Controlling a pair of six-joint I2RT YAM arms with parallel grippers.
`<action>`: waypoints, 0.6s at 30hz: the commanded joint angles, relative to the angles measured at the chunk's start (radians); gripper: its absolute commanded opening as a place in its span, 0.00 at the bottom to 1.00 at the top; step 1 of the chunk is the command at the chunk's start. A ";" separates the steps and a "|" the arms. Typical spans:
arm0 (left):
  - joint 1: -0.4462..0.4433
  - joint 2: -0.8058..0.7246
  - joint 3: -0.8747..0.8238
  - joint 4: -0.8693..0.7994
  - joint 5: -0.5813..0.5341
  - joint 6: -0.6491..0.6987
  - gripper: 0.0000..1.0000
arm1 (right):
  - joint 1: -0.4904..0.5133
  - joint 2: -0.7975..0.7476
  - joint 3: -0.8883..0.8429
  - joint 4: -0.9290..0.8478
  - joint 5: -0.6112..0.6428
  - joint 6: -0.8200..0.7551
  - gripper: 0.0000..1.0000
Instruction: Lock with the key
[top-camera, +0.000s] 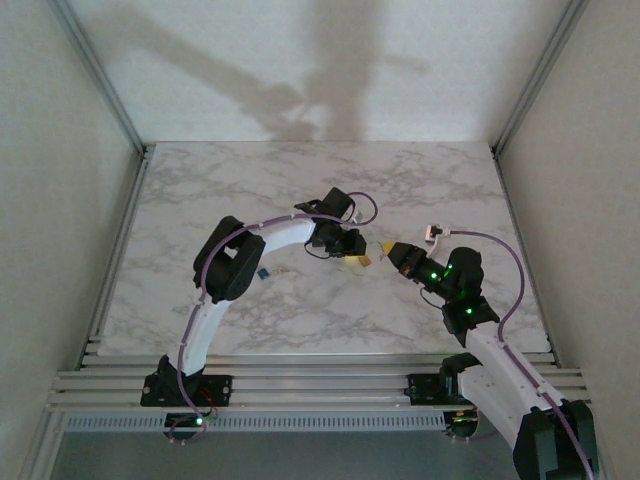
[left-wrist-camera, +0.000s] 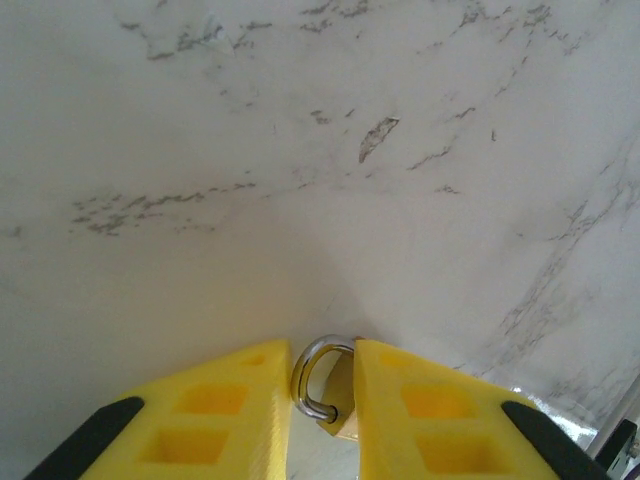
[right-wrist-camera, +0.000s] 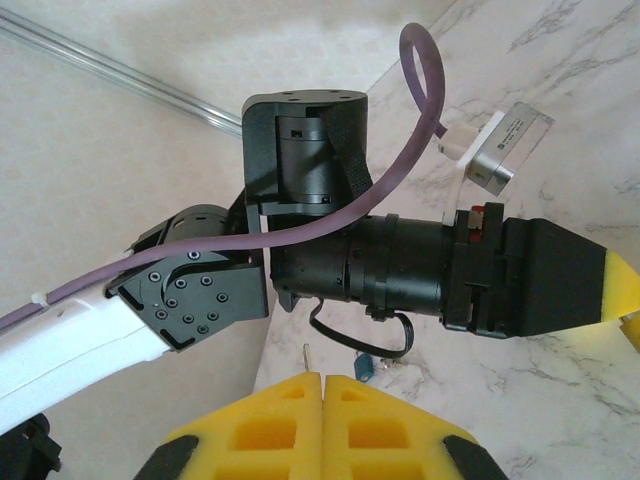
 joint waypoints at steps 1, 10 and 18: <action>0.009 0.028 0.028 -0.046 -0.045 0.022 0.26 | -0.008 0.004 -0.016 0.044 -0.015 0.001 0.00; 0.019 0.028 0.083 -0.103 -0.085 0.038 0.34 | -0.008 0.004 -0.015 0.045 -0.016 0.002 0.00; 0.024 0.031 0.218 -0.213 -0.171 0.071 0.44 | -0.008 0.007 -0.016 0.047 -0.016 0.002 0.00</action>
